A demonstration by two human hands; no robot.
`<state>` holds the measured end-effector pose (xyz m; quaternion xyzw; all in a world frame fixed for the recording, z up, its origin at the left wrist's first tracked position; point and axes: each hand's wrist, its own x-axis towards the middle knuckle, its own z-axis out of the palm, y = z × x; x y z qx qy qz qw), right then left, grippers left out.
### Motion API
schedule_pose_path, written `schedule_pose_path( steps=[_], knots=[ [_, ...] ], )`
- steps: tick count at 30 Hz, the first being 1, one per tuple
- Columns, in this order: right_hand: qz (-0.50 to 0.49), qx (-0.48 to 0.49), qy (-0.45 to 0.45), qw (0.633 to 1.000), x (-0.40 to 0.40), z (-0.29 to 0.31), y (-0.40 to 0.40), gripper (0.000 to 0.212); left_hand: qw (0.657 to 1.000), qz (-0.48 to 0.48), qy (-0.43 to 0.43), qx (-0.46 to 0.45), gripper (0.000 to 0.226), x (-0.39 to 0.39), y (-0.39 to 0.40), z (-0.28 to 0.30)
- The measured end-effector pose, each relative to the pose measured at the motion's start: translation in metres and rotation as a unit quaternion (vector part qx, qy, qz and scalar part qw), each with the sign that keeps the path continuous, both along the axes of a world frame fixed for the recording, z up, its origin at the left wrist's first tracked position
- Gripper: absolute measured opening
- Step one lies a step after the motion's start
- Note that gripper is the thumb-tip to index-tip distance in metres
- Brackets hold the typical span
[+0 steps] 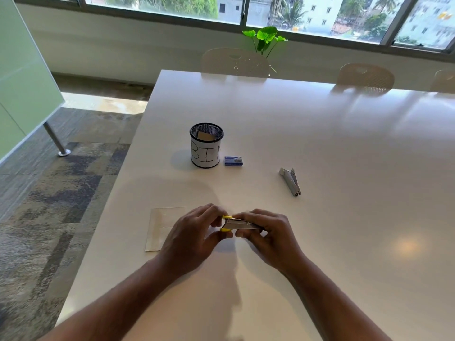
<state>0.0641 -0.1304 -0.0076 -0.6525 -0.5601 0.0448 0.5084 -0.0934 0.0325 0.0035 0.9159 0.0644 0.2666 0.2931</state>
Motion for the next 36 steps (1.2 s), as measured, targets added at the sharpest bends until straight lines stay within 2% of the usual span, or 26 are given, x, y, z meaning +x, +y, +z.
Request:
schedule_pose_path(
  steps=[11,16,19,23,27,32,36],
  knots=[
    [-0.026,-0.026,0.006,0.999,0.001,-0.001,0.001,0.038,1.000,0.026,0.006,0.001,0.042,-0.001,-0.001,0.000],
    [-0.085,-0.060,-0.080,0.991,-0.002,0.000,0.002,0.039,0.999,0.034,0.017,-0.009,0.056,-0.001,0.002,-0.003],
    [-0.119,-0.088,-0.096,0.984,-0.003,0.000,0.003,0.039,0.999,0.029,0.021,-0.023,0.070,-0.001,0.003,-0.004],
    [-0.160,-0.130,-0.090,0.974,-0.003,0.002,0.002,0.034,0.998,0.035,0.003,-0.046,0.060,-0.001,0.010,0.000],
    [-0.148,-0.178,-0.100,0.968,-0.005,0.004,0.003,0.035,0.998,0.053,-0.009,-0.037,0.046,-0.007,0.027,0.006],
    [-0.155,-0.180,-0.076,0.968,-0.007,0.005,0.003,0.039,0.997,0.052,0.062,0.007,0.046,-0.028,0.073,0.008],
    [-0.171,-0.175,-0.056,0.968,-0.007,0.007,0.001,0.057,0.992,0.029,0.126,-0.002,0.077,-0.043,0.102,0.006]
  ],
)
